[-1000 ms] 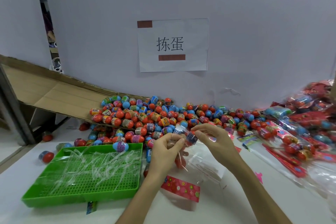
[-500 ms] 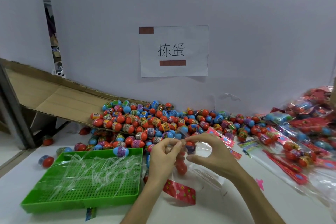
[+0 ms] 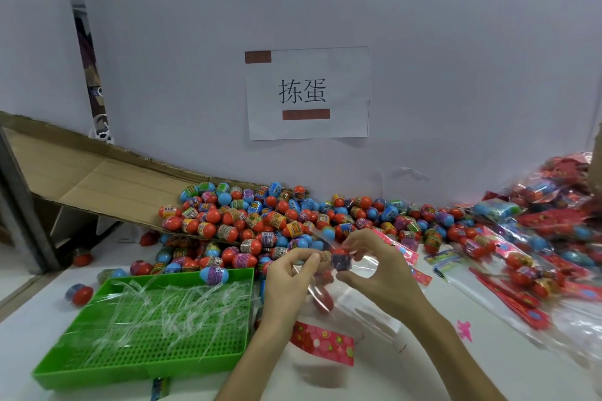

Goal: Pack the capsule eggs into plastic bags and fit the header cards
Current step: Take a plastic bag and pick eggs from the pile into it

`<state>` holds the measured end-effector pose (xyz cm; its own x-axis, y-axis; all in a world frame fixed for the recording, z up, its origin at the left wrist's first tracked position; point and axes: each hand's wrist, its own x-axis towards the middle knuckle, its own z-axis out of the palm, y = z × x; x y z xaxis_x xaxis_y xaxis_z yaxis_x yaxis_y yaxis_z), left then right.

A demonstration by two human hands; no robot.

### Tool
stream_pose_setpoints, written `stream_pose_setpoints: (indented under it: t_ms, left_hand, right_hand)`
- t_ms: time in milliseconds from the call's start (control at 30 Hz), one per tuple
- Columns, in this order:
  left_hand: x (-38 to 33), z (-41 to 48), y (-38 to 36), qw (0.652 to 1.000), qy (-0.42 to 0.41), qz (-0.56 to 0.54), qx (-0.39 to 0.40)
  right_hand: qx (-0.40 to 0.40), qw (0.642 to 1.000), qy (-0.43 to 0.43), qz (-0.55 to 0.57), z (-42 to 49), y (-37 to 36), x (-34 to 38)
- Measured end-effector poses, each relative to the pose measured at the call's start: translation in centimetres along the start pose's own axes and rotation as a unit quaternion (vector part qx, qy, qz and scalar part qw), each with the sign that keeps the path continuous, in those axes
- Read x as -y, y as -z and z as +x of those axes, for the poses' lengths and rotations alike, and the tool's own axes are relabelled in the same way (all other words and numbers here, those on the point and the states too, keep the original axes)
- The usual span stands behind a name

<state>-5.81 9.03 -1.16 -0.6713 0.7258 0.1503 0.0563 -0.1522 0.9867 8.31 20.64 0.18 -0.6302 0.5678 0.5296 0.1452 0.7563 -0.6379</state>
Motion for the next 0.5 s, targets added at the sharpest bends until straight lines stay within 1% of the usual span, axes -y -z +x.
stream_pose_setpoints:
  t_ms: [67,133,200,333,400,500]
  left_hand:
    - [-0.01,-0.1,0.06,0.999,0.033,-0.032,0.017]
    - [0.07,-0.14,0.08,0.993,0.072,-0.077,0.059]
    - [0.18,-0.1,0.16,0.99,0.082,-0.085,0.078]
    - [0.06,-0.05,0.31,0.991,0.075,-0.087,0.069]
    - [0.05,-0.03,0.36,0.991,0.078,-0.088,0.059]
    - [0.01,0.07,0.42,0.987,0.102,-0.115,0.052]
  right_hand:
    - [-0.011,1.0,-0.004,0.009,0.04,-0.15,-0.31]
    - [-0.013,1.0,-0.002,0.007,0.02,-0.38,-0.21]
    - [-0.008,1.0,0.006,0.006,-0.04,-0.51,0.12]
    - [0.003,1.0,0.013,0.003,0.05,-0.4,0.25]
    - [0.013,1.0,-0.001,-0.002,0.06,-0.4,-0.01]
    - [0.043,0.999,-0.017,-0.006,0.02,-0.58,-0.21]
